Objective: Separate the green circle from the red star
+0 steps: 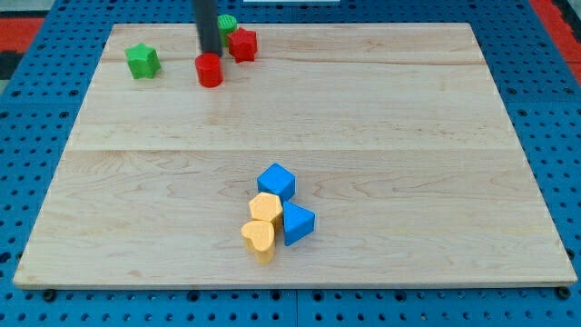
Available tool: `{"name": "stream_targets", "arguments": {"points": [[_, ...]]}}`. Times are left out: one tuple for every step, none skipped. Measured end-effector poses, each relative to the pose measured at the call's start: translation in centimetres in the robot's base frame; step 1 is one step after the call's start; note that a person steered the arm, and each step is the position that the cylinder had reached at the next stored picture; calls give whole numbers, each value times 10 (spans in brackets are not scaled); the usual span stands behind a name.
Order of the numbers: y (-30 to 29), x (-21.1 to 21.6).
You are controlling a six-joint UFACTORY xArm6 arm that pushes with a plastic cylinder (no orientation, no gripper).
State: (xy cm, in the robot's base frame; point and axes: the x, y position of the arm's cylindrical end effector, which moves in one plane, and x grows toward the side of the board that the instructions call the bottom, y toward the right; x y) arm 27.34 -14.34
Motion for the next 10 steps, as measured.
{"name": "stream_targets", "arguments": {"points": [[-48, 12], [-54, -23], [-45, -79], [-29, -82], [-16, -82], [-12, -82], [6, -82], [18, -82], [34, -82], [65, -78]]}}
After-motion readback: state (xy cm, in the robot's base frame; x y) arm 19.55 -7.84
